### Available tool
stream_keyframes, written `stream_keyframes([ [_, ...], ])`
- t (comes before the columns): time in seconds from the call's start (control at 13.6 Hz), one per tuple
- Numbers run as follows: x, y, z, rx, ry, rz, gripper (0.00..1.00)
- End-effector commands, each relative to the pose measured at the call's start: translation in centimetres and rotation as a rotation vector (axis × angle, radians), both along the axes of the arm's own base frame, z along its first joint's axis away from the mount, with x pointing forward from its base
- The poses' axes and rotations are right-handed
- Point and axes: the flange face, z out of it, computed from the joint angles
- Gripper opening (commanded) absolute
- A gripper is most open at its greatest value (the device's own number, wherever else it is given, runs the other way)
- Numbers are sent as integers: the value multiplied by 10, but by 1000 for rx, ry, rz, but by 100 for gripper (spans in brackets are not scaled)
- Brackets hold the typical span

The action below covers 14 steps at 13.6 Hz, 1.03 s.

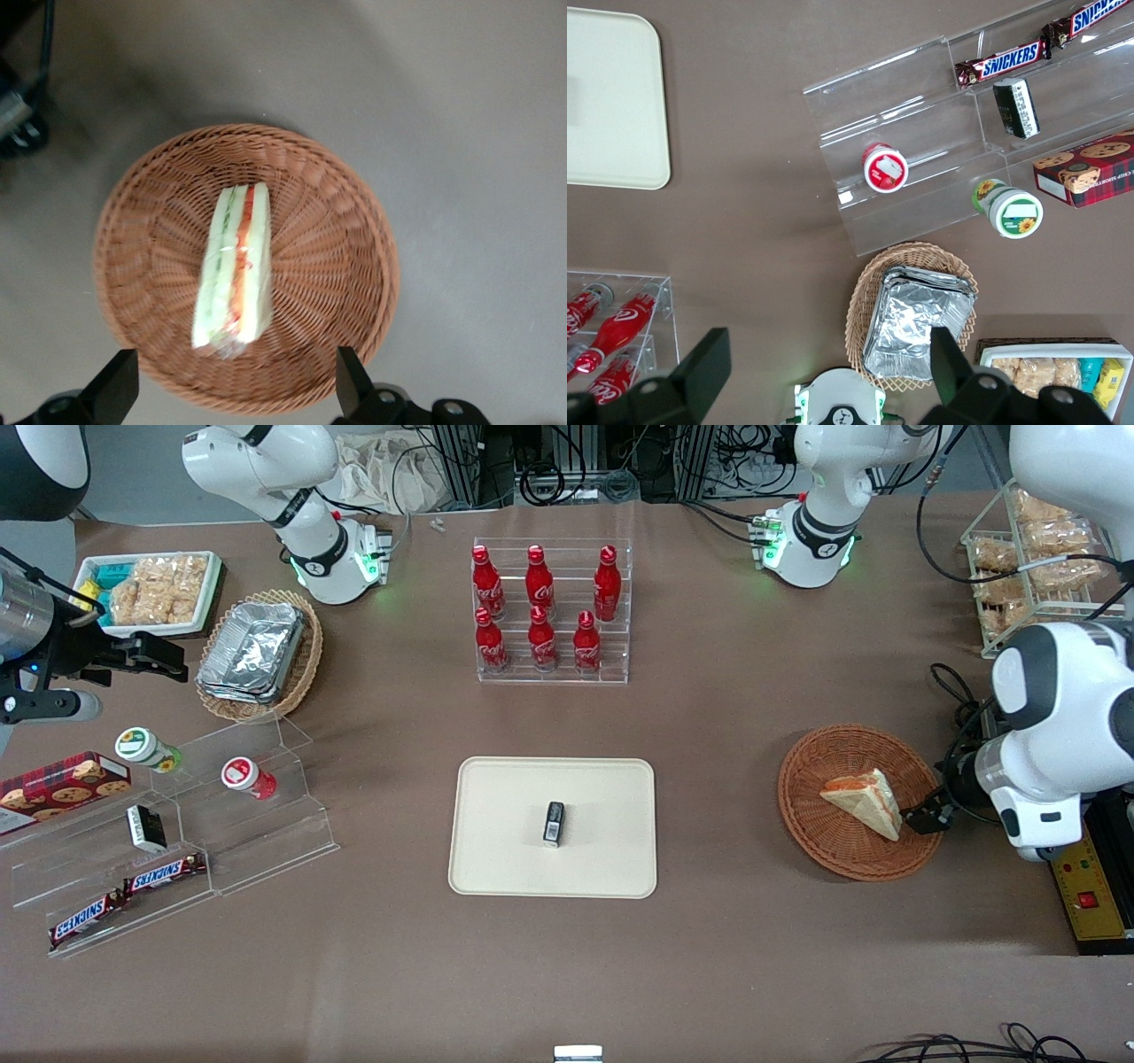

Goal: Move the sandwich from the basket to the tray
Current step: 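Lower the open left gripper around the sandwich's pointed end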

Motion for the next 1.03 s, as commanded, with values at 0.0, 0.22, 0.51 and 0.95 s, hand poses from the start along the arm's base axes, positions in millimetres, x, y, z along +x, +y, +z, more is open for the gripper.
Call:
stream_keyframes([
  [0.0, -7, 0, -27, 3, -41, 92, 100],
  [0.22, -23, -2, -66, -13, -86, 166, 100],
  [0.51, -37, -4, -94, -18, -85, 183, 100],
  [0.95, -56, -4, -127, -22, -83, 199, 100],
])
